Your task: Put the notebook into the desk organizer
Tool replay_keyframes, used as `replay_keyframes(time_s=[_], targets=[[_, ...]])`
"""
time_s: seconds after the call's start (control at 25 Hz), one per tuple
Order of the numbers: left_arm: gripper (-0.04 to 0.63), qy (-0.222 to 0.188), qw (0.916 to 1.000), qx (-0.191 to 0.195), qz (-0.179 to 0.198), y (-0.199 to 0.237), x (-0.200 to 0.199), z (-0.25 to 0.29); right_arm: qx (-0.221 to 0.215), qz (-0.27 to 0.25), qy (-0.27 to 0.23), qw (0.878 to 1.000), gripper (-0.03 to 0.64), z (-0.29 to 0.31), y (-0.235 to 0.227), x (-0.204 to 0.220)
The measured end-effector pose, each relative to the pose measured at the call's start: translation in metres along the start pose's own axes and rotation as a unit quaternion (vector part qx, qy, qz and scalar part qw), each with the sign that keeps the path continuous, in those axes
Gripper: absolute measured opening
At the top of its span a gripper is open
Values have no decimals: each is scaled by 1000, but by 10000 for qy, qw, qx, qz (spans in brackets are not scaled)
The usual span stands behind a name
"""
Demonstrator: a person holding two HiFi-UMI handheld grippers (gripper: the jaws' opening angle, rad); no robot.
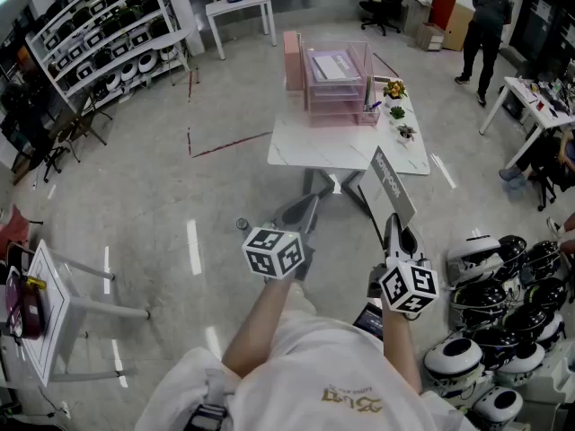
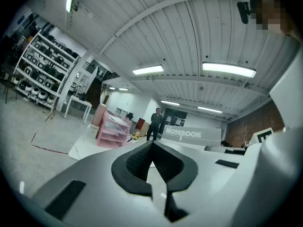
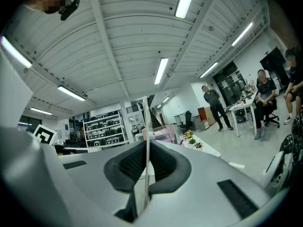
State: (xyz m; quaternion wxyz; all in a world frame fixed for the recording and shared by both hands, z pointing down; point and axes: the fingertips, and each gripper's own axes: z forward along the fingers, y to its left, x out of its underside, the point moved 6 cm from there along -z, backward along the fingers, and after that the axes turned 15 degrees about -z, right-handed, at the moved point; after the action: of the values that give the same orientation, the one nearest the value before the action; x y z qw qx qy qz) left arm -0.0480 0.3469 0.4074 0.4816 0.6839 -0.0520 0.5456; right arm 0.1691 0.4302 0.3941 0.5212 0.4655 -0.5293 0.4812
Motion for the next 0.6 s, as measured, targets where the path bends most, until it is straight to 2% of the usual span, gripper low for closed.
replay_keyframes(time_s=[0.4, 0.6], targets=[[14, 3, 10000, -36, 85, 5, -6, -4, 27, 96, -29, 9999, 20, 4, -1, 3], [14, -26, 9999, -119, 114, 7, -9, -7, 37, 486, -148, 9987, 20, 7, -6, 3]])
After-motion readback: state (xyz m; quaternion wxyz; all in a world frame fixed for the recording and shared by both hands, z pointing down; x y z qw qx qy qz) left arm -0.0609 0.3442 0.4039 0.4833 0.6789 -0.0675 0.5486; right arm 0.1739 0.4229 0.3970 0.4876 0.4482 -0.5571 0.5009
